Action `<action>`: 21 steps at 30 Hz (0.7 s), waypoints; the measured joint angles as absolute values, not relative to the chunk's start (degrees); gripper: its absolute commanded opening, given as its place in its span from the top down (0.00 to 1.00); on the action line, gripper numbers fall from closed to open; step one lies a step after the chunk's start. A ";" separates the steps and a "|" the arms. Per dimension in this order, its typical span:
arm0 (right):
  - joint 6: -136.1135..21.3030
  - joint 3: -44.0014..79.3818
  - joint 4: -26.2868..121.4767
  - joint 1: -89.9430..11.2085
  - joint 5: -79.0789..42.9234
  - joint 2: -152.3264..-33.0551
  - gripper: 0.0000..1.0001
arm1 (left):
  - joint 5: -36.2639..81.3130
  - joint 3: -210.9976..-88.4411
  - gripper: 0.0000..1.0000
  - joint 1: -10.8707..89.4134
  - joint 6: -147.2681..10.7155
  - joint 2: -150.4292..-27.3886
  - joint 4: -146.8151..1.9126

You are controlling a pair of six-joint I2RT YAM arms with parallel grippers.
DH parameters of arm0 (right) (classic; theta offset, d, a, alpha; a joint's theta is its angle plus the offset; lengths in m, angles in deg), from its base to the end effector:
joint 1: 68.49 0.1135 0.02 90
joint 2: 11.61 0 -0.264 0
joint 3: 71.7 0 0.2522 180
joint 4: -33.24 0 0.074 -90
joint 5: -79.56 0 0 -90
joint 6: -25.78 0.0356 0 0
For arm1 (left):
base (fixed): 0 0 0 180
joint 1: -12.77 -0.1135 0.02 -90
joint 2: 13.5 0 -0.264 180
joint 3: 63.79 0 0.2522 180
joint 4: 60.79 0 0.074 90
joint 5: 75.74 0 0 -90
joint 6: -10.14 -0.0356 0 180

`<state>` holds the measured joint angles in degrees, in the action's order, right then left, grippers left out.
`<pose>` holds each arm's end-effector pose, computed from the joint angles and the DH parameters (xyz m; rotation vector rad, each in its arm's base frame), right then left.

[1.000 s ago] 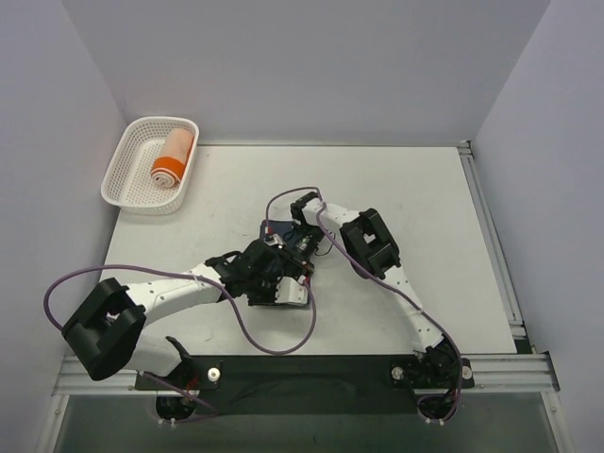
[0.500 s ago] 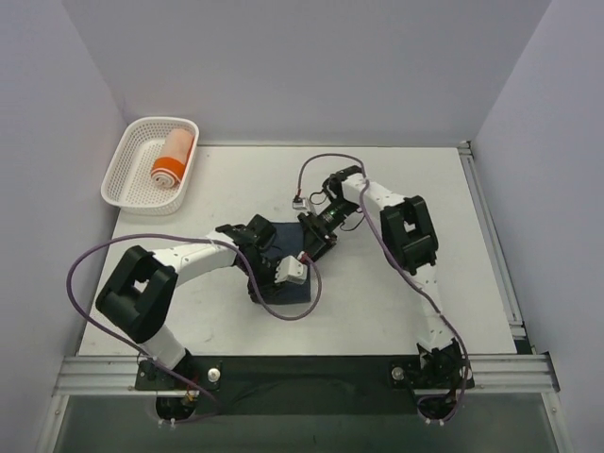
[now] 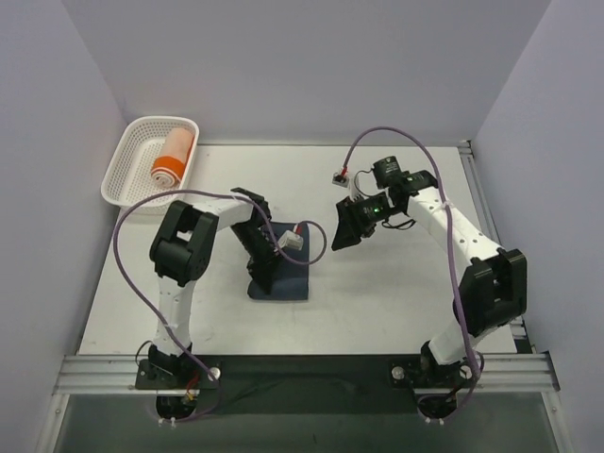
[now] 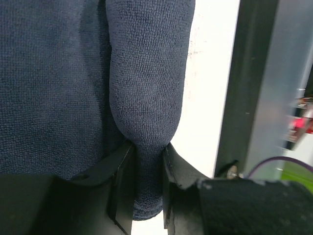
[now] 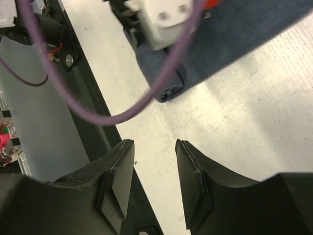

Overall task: Roll the towels
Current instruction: Roll the towel

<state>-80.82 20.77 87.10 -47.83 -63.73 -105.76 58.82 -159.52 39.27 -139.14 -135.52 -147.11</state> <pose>0.3128 0.1485 0.2909 -1.0856 2.0876 1.1914 0.3002 -0.1776 0.1339 -1.6952 -2.1536 1.2278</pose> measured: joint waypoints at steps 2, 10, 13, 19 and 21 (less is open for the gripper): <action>-80.97 18.59 86.44 -47.52 -63.67 -101.93 0.60 | 59.30 -163.00 0.75 38.86 -139.12 -138.84 -150.87; -86.57 18.02 86.20 -35.02 -55.58 -97.19 0.44 | 60.76 -174.37 0.73 37.59 -138.29 -150.05 -162.89; -89.17 18.46 86.16 -27.37 -48.74 -99.27 0.43 | 60.98 -176.62 0.72 37.42 -137.66 -152.22 -165.21; -91.38 18.41 79.99 -15.92 -35.45 -107.49 0.41 | 61.00 -179.33 0.69 37.31 -135.73 -154.60 -166.52; -91.53 18.19 76.93 -13.99 -32.20 -110.00 0.41 | 61.00 -179.72 0.69 37.26 -135.01 -154.95 -166.52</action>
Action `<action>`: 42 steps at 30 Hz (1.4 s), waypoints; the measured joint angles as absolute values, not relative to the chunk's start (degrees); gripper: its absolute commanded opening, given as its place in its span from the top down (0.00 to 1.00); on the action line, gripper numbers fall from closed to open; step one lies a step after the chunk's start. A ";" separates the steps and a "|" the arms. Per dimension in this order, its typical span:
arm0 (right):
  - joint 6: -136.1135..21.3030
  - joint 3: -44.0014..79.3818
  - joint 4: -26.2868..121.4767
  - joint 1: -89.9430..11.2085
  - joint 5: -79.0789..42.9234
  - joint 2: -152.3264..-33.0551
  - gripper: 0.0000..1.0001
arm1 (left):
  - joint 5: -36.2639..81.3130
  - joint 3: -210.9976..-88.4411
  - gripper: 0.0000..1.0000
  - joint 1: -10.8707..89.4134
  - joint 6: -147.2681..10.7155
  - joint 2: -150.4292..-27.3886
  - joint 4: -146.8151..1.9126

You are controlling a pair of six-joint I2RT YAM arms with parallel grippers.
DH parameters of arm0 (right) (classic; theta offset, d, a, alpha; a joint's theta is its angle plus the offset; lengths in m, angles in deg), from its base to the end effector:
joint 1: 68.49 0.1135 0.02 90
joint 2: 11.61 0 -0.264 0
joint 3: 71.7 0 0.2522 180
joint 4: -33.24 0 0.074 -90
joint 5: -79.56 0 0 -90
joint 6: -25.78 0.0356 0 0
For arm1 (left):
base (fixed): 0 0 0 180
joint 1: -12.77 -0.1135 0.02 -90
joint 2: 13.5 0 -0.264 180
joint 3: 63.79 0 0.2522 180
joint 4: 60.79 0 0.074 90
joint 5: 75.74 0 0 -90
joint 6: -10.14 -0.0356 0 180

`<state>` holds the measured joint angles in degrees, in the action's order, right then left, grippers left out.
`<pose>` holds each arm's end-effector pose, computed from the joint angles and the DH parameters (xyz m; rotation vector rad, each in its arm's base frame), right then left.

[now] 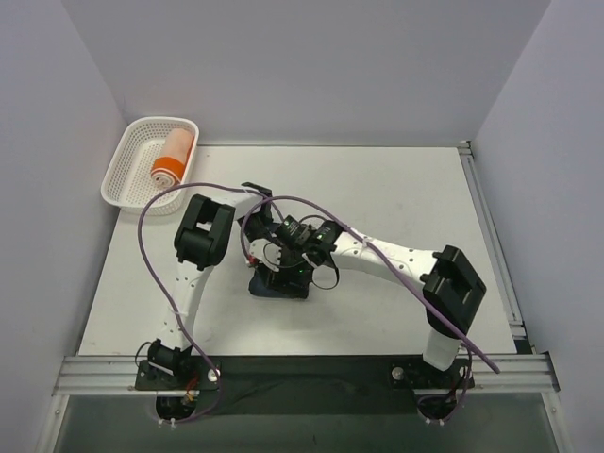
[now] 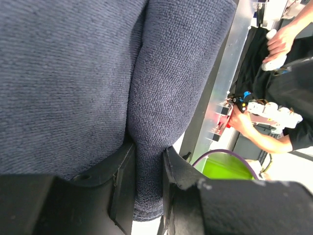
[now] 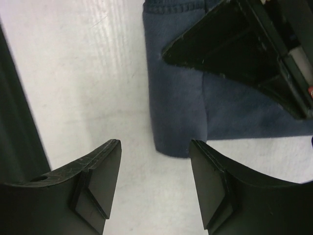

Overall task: Roll the towels
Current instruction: Roll the towel

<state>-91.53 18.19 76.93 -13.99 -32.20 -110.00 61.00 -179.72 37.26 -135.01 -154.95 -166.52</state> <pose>0.2062 0.3118 0.2528 -1.7664 1.7868 0.6702 0.3434 -0.1849 0.0954 -1.2289 -2.0794 1.2308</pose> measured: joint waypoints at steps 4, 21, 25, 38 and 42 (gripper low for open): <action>-92.16 17.01 70.31 -11.41 -26.49 -113.85 0.42 | 61.22 -180.07 0.65 37.04 -134.12 -155.34 -166.54; -94.22 11.83 60.02 -13.82 -29.22 -118.04 1.00 | 64.24 -179.13 0.40 34.90 -133.85 -154.47 -166.45; -93.69 13.19 60.63 -16.99 -35.67 -119.33 1.00 | 63.45 -178.91 0.37 32.39 -134.07 -151.89 -164.42; -91.31 20.36 66.33 -25.49 -56.26 -127.24 1.00 | 61.53 -186.26 0.33 11.38 -130.53 -137.68 -152.33; -89.37 23.90 69.17 -28.79 -64.39 -131.62 1.00 | 64.20 -180.18 0.33 5.26 -129.66 -127.63 -149.64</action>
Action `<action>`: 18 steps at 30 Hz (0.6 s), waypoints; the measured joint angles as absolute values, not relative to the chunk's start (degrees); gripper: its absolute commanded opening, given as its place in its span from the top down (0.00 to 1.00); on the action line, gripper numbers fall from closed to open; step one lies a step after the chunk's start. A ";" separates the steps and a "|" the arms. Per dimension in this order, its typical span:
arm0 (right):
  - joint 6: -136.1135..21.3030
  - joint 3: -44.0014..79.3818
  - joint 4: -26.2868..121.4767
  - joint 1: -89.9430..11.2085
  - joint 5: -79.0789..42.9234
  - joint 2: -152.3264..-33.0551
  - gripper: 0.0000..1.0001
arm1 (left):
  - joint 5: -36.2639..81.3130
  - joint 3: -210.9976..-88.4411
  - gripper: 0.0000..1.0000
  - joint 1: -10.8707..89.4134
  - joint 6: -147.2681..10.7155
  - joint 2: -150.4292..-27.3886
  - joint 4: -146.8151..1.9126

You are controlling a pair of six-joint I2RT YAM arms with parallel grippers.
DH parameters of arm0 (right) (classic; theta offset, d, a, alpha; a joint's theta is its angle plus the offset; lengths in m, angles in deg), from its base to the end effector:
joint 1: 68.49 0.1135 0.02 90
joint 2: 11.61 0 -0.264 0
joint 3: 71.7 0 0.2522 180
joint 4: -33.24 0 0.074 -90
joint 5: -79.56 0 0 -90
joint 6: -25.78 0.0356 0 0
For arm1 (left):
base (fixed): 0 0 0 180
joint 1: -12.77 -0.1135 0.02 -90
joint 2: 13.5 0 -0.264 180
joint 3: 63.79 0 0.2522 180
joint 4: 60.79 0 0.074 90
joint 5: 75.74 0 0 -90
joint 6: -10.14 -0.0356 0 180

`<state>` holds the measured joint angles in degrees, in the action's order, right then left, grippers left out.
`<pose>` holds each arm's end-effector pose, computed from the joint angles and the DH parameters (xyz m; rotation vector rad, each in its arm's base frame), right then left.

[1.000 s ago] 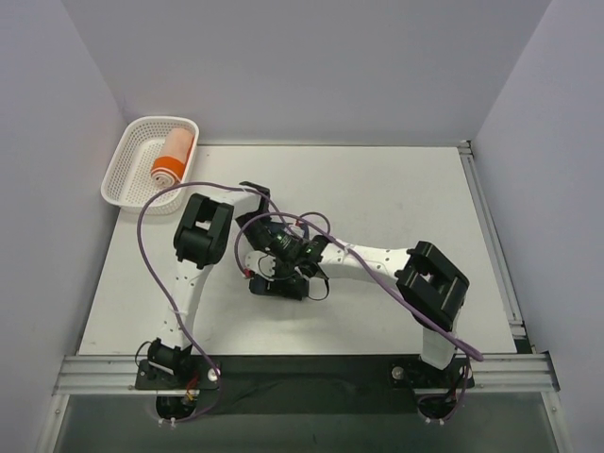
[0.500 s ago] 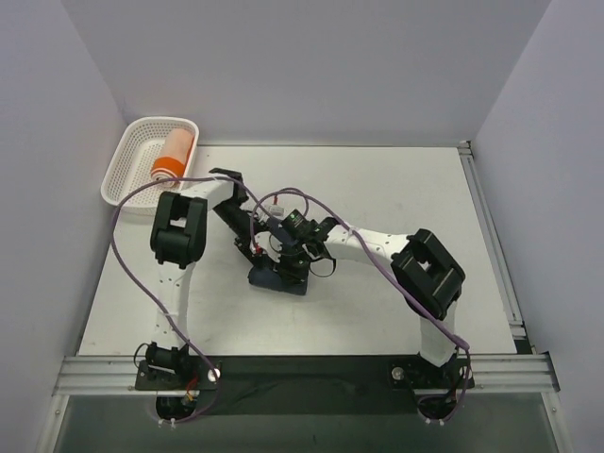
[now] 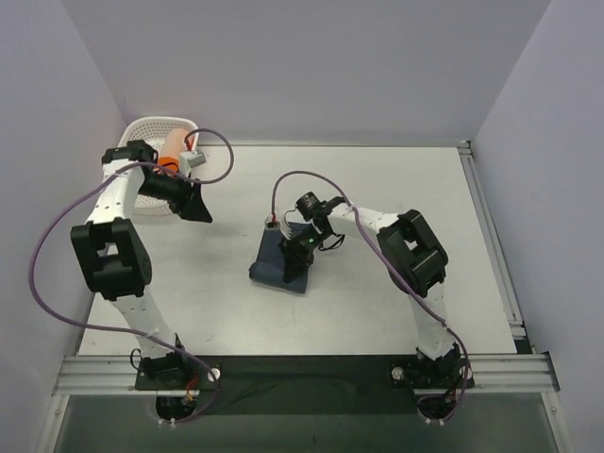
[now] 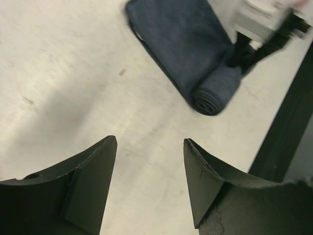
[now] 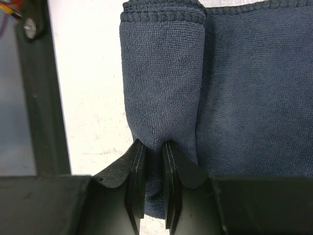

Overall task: Roll the towels
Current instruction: Roll the towel

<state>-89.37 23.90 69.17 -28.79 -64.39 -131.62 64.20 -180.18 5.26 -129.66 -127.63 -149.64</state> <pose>0.3114 0.2960 0.1554 -1.5903 1.8885 1.3174 0.3859 0.0234 0.2676 0.9335 2.3175 -0.9852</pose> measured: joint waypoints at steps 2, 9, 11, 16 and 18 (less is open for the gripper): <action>-88.67 25.41 70.44 -29.97 -67.71 -133.56 1.00 | 65.11 -174.19 0.33 4.39 -129.55 -121.44 -149.05; -85.85 28.36 72.98 -33.18 -78.79 -139.27 1.00 | 68.52 -154.93 0.28 9.61 -133.31 -108.09 -139.74; -84.78 28.84 73.39 -34.17 -81.92 -140.88 1.00 | 68.04 -150.45 0.27 13.20 -135.82 -106.34 -136.88; -82.61 29.87 74.48 -35.74 -86.82 -143.75 1.00 | 65.24 -142.91 0.26 24.37 -142.33 -103.96 -130.67; -81.89 30.41 74.90 -35.96 -87.62 -144.49 1.00 | 64.06 -141.62 0.26 28.04 -144.59 -103.89 -128.55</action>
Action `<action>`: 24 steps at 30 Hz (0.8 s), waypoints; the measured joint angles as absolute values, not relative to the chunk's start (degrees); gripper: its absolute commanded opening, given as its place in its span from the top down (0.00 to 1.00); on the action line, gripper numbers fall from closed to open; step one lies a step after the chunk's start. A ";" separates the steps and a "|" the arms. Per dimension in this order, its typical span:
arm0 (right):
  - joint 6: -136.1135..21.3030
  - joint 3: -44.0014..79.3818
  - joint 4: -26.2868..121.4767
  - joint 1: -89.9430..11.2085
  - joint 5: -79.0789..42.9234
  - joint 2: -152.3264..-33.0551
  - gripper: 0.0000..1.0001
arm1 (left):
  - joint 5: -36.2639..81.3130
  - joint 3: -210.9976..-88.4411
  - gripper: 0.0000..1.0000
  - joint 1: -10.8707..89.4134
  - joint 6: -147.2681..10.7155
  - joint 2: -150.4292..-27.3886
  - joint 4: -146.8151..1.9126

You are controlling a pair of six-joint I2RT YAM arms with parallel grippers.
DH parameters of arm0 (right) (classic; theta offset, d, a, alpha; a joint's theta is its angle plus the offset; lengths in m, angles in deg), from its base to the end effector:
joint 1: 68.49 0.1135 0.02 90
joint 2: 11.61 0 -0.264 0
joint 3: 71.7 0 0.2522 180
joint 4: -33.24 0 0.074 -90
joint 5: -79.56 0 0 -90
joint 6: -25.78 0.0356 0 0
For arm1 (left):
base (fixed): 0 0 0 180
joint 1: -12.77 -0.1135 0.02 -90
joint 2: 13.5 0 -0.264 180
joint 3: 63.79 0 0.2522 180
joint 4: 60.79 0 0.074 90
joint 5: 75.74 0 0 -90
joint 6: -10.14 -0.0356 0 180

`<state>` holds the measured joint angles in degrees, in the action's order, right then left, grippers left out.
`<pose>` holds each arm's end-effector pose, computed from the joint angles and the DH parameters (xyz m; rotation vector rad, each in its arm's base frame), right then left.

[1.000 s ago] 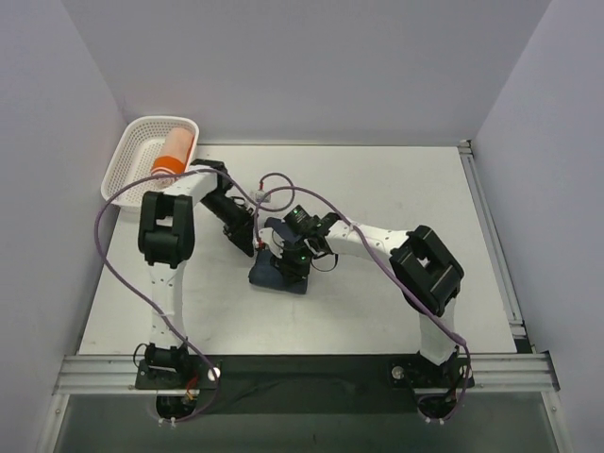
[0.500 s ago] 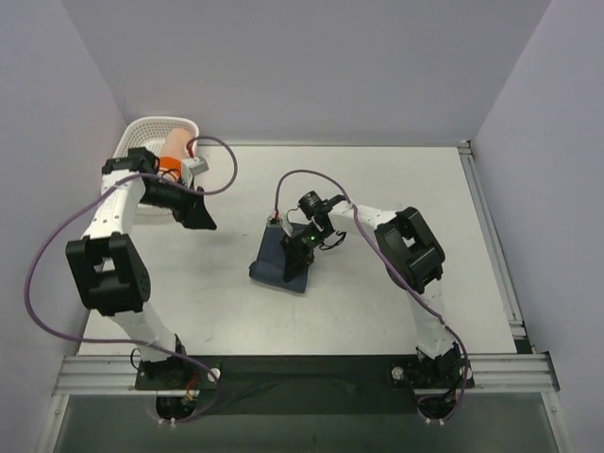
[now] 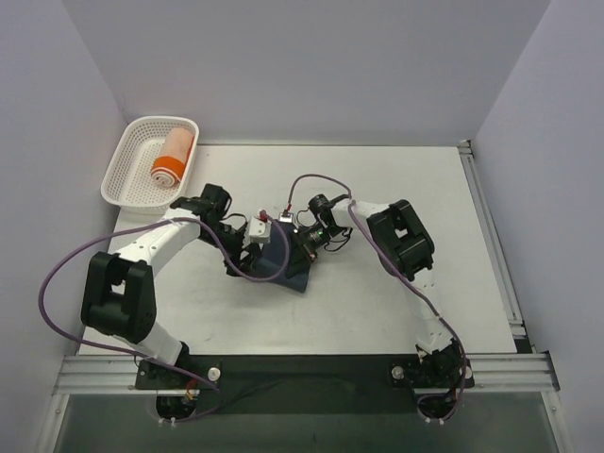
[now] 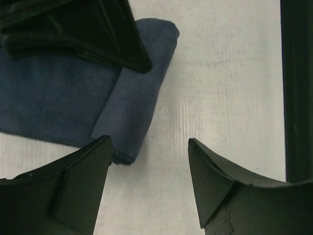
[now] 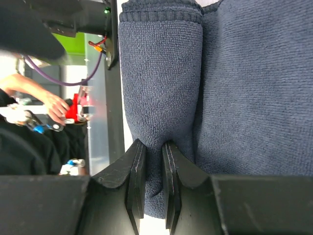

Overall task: Roll the towels
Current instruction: Roll the towel

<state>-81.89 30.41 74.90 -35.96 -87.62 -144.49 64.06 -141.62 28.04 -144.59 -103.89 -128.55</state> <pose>0.3532 0.2664 0.0999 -1.2694 2.0212 1.9218 0.2671 -0.1011 0.2271 1.6601 1.8276 -0.9528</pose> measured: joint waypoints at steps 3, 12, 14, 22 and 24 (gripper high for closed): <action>-80.95 31.09 75.36 -36.18 -88.56 -145.41 1.00 | 62.36 -140.51 0.27 32.80 -147.08 -103.91 -125.45; -79.62 31.75 75.95 -36.68 -89.94 -146.52 1.00 | 57.05 -134.65 0.36 40.85 -149.50 -104.50 -114.70; -79.60 31.75 75.97 -36.68 -89.81 -146.52 1.00 | 55.15 -133.60 0.47 41.96 -149.42 -105.79 -111.92; -79.38 33.52 77.63 -36.77 -87.25 -146.52 0.98 | 50.84 -133.80 0.75 43.78 -146.95 -107.72 -107.53; -79.42 34.54 78.68 -36.79 -85.94 -146.52 0.99 | 49.55 -133.73 0.60 44.37 -145.87 -107.32 -107.53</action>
<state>-79.42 34.54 78.68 -36.79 -85.94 -146.52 49.55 -133.73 44.37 -145.87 -107.32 -107.53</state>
